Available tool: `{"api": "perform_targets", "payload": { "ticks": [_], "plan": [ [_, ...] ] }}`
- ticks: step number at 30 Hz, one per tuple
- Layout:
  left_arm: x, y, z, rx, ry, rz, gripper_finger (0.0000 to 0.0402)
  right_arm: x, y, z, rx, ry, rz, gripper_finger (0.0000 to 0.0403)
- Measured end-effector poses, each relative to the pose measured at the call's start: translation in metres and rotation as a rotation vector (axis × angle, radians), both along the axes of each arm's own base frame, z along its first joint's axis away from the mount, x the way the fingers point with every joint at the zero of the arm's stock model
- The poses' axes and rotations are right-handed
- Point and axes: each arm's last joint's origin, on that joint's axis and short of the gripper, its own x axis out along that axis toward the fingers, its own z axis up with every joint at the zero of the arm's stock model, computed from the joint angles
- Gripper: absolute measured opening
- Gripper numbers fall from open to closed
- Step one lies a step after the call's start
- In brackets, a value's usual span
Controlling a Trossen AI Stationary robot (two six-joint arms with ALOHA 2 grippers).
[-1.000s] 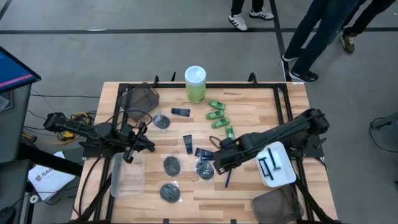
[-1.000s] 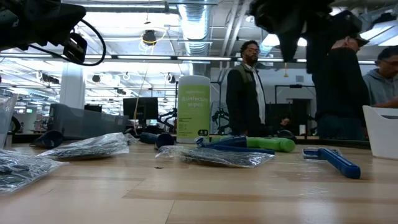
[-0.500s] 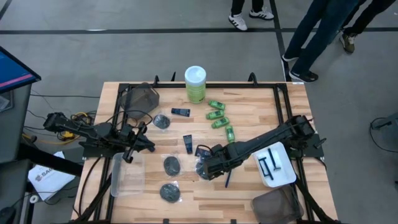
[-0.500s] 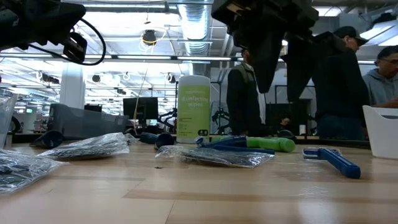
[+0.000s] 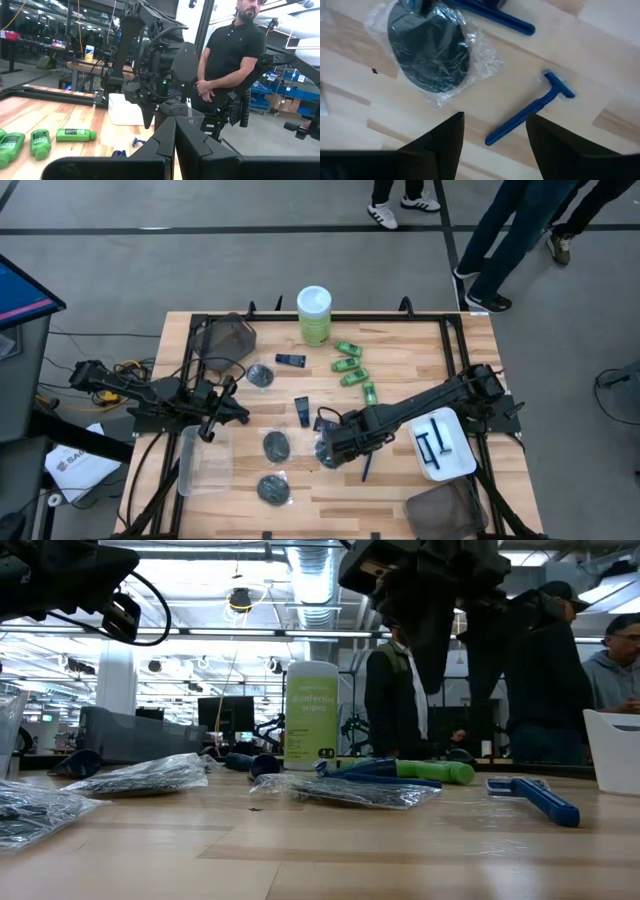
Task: Pick & Place Travel size toiletries
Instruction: Put the blue razor into the white bin
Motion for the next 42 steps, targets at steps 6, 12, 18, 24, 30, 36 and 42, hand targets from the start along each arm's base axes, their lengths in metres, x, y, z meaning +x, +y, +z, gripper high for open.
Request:
{"api": "perform_targets", "payload": {
  "ticks": [6, 12, 18, 24, 30, 36, 42],
  "plan": [
    [0.000, 0.000, 0.000, 0.000, -0.001, 0.000, 0.0003, -0.005, -0.001, 0.000, -0.009, 0.056, -0.115, 0.0210],
    [0.000, 0.000, 0.000, 0.000, -0.001, 0.000, 0.0003, -0.010, -0.003, -0.018, -0.009, 0.081, -0.216, 0.0212],
    [0.000, 0.000, 0.000, -0.001, -0.004, 0.000, 0.0003, -0.017, 0.004, -0.036, 0.023, 0.101, -0.305, 0.0212],
    [0.000, 0.000, 0.001, -0.002, -0.006, 0.000, 0.0003, -0.029, 0.009, -0.054, 0.029, 0.132, -0.345, 0.0211],
    [0.000, 0.000, 0.001, -0.002, -0.006, 0.000, 0.0003, -0.032, 0.012, -0.077, 0.090, 0.069, -0.366, 0.0198],
    [0.000, 0.000, 0.001, -0.002, -0.008, 0.000, 0.0003, -0.037, 0.011, -0.082, 0.101, 0.081, -0.385, 0.0181],
    [0.000, 0.000, 0.001, -0.004, -0.014, 0.000, 0.0003, -0.035, 0.003, -0.084, 0.114, 0.095, -0.374, 0.0161]
  ]
}}
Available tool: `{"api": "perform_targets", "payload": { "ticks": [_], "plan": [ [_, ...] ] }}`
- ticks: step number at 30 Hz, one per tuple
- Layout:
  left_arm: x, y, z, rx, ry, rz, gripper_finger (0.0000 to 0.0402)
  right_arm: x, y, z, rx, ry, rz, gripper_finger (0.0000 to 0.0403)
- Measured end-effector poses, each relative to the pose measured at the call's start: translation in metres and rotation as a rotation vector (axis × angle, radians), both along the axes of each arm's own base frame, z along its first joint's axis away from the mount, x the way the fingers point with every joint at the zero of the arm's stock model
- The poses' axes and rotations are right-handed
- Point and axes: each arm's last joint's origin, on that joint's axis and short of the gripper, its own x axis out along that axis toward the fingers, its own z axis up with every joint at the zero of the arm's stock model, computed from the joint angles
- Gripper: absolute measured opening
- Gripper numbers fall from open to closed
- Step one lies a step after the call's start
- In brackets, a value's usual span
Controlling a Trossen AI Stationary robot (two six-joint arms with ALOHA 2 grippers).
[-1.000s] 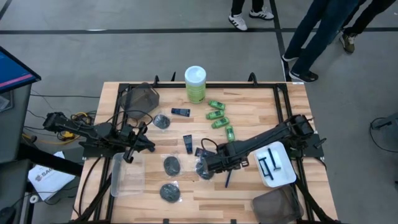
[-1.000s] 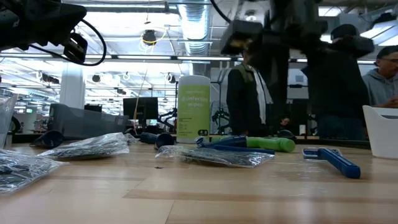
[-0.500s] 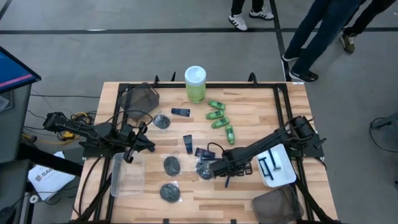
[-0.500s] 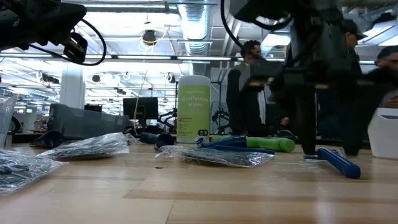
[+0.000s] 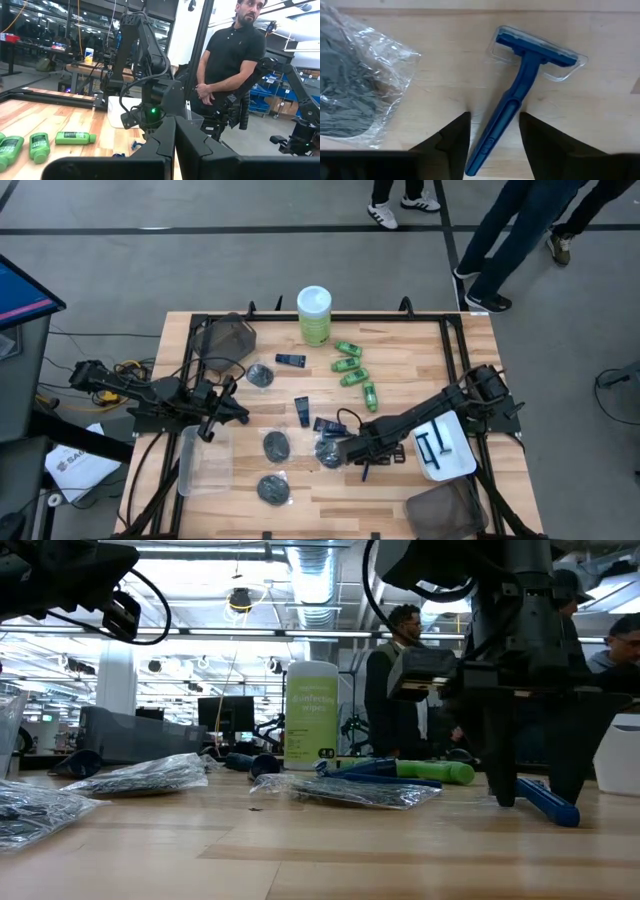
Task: Pick & Place Travel size toiletries
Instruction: Put the blue razor into the white bin
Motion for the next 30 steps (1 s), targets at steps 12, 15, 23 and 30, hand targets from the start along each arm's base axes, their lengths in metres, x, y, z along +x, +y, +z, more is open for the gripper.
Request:
{"api": "perform_targets", "payload": {
  "ticks": [12, 15, 23, 30],
  "plan": [
    [0.000, 0.000, 0.001, -0.002, -0.006, 0.000, 0.0003, -0.001, -0.003, -0.001, -0.019, 0.007, 0.048, 0.0031],
    [0.000, 0.000, 0.001, -0.002, -0.007, 0.000, 0.0003, -0.001, -0.003, -0.001, -0.022, 0.003, 0.074, 0.0018],
    [0.000, 0.000, 0.001, -0.003, -0.011, 0.000, 0.0003, 0.003, -0.003, 0.004, -0.022, -0.009, 0.107, 0.0029],
    [0.000, 0.000, 0.001, -0.003, -0.014, 0.000, 0.0003, 0.013, -0.008, 0.016, -0.054, -0.029, 0.152, 0.0025]
  ]
}}
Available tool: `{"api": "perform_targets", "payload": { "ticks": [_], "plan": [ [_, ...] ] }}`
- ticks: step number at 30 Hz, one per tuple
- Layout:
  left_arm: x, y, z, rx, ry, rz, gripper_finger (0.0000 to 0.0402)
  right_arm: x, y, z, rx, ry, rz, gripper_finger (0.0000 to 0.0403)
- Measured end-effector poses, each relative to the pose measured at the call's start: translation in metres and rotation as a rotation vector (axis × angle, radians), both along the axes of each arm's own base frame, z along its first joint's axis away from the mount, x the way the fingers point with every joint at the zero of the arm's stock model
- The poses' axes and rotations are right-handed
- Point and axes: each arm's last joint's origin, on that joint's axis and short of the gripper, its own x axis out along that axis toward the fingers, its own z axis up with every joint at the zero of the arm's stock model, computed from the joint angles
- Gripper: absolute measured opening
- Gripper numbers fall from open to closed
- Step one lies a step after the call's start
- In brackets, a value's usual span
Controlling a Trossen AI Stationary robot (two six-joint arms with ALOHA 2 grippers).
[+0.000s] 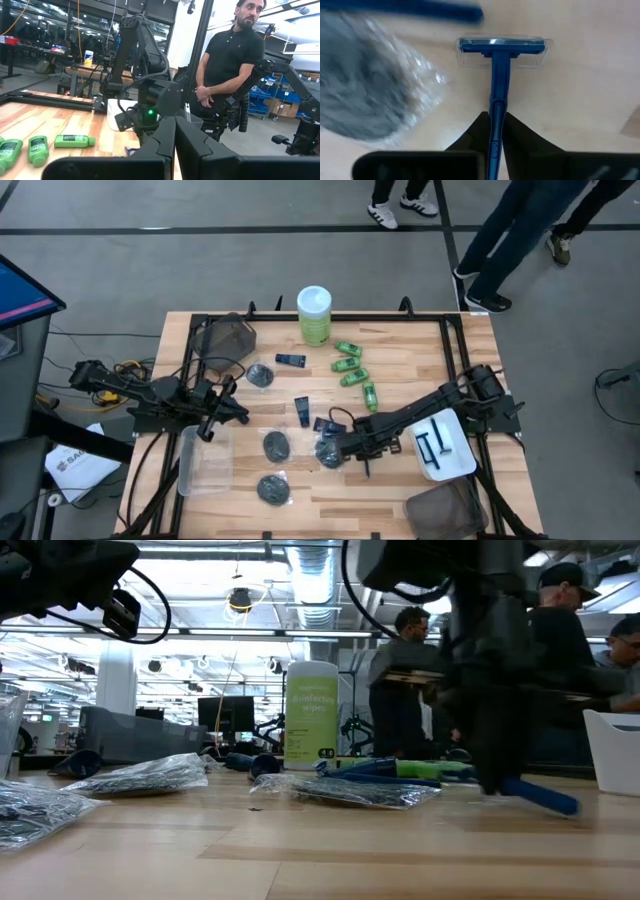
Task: Pick & Place Travel size toiletries
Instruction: Put the blue razor into the white bin
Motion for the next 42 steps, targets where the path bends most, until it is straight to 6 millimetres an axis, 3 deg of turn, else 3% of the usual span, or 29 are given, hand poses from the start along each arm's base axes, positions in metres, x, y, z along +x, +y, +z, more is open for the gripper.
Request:
{"api": "perform_targets", "payload": {
  "ticks": [14, 23, 30, 42],
  "plan": [
    [0.000, 0.000, 0.000, 0.000, 0.000, 0.000, 0.0003, 0.019, -0.013, 0.054, -0.046, 0.005, 0.178, 0.0031],
    [0.000, 0.000, 0.000, 0.000, 0.000, 0.000, 0.0003, 0.026, -0.021, 0.110, -0.125, -0.008, 0.285, 0.0022],
    [0.000, 0.000, 0.000, 0.000, 0.001, 0.000, 0.0003, 0.013, -0.021, 0.148, -0.178, 0.069, 0.348, 0.0021],
    [0.000, 0.000, 0.000, 0.000, 0.000, 0.000, 0.0003, -0.011, 0.007, 0.165, -0.195, 0.051, 0.352, 0.0025]
  ]
}}
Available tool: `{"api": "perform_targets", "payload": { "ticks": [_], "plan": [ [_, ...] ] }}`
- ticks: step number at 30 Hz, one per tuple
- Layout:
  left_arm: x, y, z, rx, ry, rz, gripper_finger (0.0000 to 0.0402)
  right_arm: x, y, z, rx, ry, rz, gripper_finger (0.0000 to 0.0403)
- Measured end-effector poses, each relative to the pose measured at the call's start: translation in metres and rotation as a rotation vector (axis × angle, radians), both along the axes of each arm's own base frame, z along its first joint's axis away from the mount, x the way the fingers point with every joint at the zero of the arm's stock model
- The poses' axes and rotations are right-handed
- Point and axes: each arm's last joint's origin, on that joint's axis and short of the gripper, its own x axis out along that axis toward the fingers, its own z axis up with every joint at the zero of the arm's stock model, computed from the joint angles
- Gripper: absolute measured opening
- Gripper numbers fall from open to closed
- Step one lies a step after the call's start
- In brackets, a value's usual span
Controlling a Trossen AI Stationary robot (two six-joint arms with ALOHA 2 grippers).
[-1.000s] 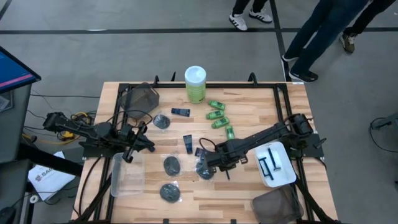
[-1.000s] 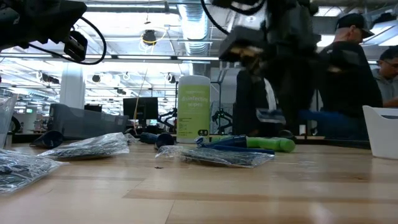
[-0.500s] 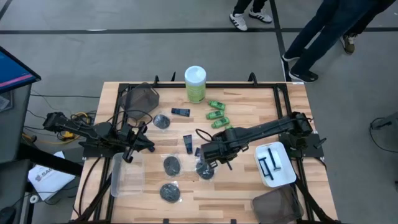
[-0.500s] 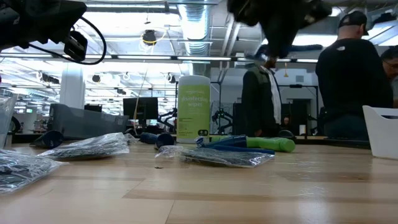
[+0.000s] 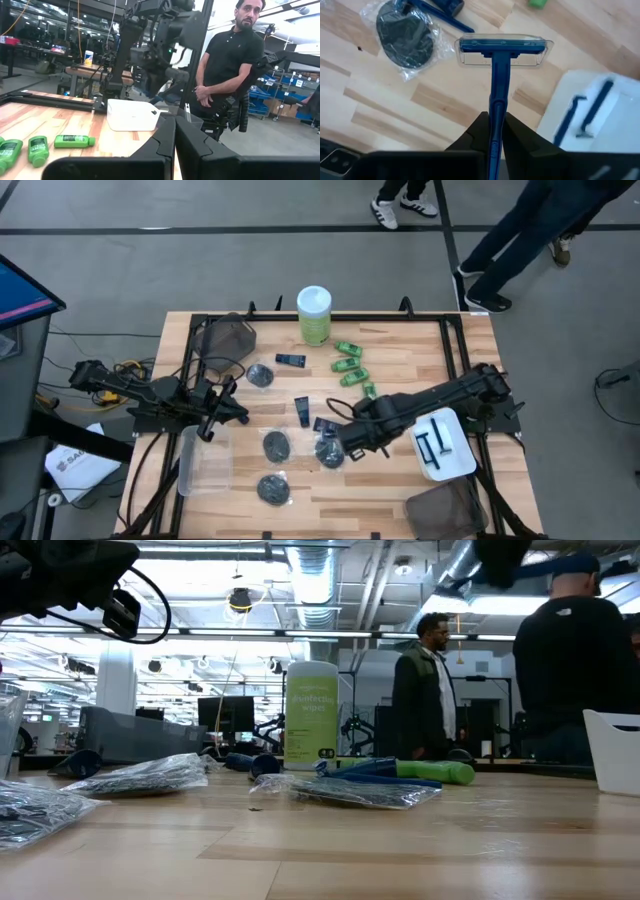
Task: Pick & Place Travel size toiletries
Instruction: Put the blue razor into the white bin
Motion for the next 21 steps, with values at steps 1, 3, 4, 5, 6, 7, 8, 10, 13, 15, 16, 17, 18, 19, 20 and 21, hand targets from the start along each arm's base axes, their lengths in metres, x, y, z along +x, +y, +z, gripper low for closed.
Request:
{"api": "perform_targets", "payload": {
  "ticks": [1, 3, 4, 5, 6, 7, 8, 10, 13, 15, 16, 17, 18, 19, 20, 21],
  "plan": [
    [0.000, 0.000, 0.000, 0.000, 0.000, 0.000, 0.0003, -0.005, 0.001, 0.003, 0.002, -0.008, -0.016, 0.0023],
    [0.000, 0.000, 0.000, -0.001, -0.003, 0.000, 0.0003, -0.018, 0.005, 0.005, 0.001, -0.009, -0.042, 0.0022],
    [0.000, 0.000, 0.000, -0.001, -0.004, 0.000, 0.0003, -0.025, 0.007, 0.006, -0.002, -0.005, -0.059, 0.0023],
    [0.000, 0.000, 0.000, -0.001, -0.004, 0.000, 0.0003, -0.033, 0.009, 0.007, -0.003, -0.006, -0.078, 0.0024],
    [0.000, 0.000, 0.000, -0.001, -0.004, 0.000, 0.0003, -0.042, 0.011, 0.008, -0.002, -0.010, -0.101, 0.0026],
    [0.000, 0.000, 0.000, -0.001, -0.004, 0.000, 0.0003, -0.053, 0.013, 0.009, -0.002, -0.010, -0.121, 0.0027],
    [0.000, 0.000, 0.000, -0.001, -0.004, 0.000, 0.0003, -0.063, 0.014, 0.010, -0.002, -0.008, -0.143, 0.0027],
    [0.000, 0.000, 0.000, -0.001, -0.005, 0.000, 0.0003, -0.084, 0.014, 0.009, 0.008, 0.007, -0.196, 0.0027],
    [0.000, 0.000, 0.001, -0.001, -0.006, -0.001, 0.0003, -0.114, 0.011, 0.003, -0.009, 0.023, -0.312, 0.0024],
    [0.000, 0.000, 0.001, -0.002, -0.007, 0.000, 0.0003, -0.131, 0.007, -0.002, -0.012, 0.043, -0.385, 0.0025],
    [0.000, 0.000, 0.001, -0.002, -0.008, 0.000, 0.0003, -0.137, 0.006, -0.006, -0.005, 0.060, -0.412, 0.0026],
    [0.000, 0.000, 0.001, -0.002, -0.009, 0.000, 0.0003, -0.143, 0.006, -0.010, -0.003, 0.078, -0.433, 0.0028],
    [0.000, 0.000, 0.001, -0.002, -0.010, -0.001, 0.0003, -0.147, 0.005, -0.014, 0.001, 0.093, -0.449, 0.0029],
    [0.000, 0.000, 0.001, -0.003, -0.010, 0.000, 0.0003, -0.151, 0.004, -0.018, 0.007, 0.103, -0.461, 0.0030],
    [0.000, 0.000, 0.001, -0.002, -0.010, 0.000, 0.0003, -0.154, 0.004, -0.022, 0.011, 0.114, -0.471, 0.0030],
    [0.000, 0.000, 0.001, -0.003, -0.010, 0.000, 0.0003, -0.156, 0.003, -0.026, 0.012, 0.124, -0.481, 0.0030]
  ]
}}
